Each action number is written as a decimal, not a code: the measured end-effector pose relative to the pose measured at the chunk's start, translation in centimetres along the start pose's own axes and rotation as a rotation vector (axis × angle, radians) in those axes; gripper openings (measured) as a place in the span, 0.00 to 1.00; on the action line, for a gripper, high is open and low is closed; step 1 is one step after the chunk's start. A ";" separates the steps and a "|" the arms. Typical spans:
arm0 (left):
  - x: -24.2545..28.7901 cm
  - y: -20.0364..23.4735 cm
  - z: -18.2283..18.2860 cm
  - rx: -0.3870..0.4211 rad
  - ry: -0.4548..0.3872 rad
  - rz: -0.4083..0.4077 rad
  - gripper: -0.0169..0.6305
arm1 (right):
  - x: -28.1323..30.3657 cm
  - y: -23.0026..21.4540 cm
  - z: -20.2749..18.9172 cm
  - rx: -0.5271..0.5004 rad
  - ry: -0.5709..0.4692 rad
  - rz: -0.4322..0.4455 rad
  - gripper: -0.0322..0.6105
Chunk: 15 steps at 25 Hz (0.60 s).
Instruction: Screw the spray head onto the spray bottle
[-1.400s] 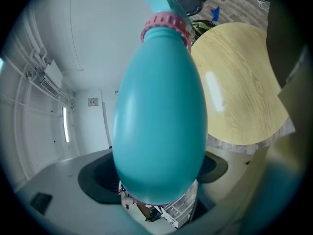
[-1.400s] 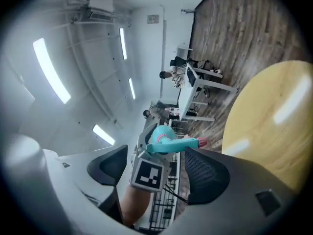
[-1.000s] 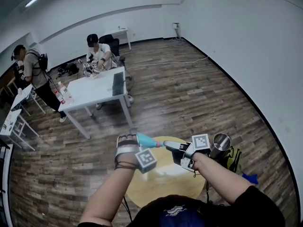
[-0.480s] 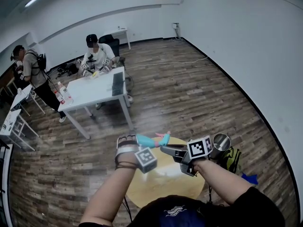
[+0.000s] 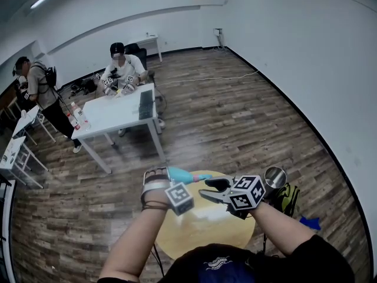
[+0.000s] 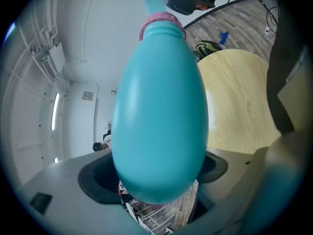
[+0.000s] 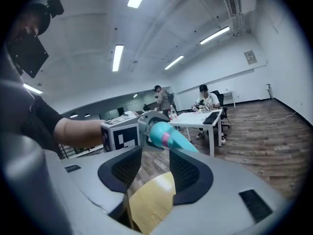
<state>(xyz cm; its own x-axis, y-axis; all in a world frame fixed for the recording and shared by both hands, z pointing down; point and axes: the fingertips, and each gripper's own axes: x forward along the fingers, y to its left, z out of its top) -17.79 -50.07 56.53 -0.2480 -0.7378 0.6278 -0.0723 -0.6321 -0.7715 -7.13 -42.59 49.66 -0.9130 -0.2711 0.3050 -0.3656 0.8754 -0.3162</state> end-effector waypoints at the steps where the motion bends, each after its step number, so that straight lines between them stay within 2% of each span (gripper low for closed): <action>1: 0.0 0.0 0.0 0.003 0.000 0.003 0.73 | 0.0 0.1 0.0 0.003 -0.006 0.010 0.38; 9: 0.1 -0.4 -0.3 0.007 -0.003 -0.012 0.73 | -1.5 -0.7 1.6 0.093 -0.115 0.060 0.39; 13: 0.0 0.1 -1.0 -0.011 -0.015 -0.016 0.73 | -3.8 -2.0 3.4 0.146 -0.236 0.047 0.39; 15: 0.0 0.1 -1.3 -0.031 -0.021 -0.022 0.73 | -5.2 -3.5 3.7 0.212 -0.307 0.024 0.39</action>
<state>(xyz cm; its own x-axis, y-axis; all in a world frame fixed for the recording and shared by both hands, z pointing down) -19.04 -49.81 56.28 -0.2256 -0.7291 0.6461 -0.1075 -0.6405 -0.7604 -1.81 -45.74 45.88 -0.9216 -0.3874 0.0219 -0.3439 0.7892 -0.5089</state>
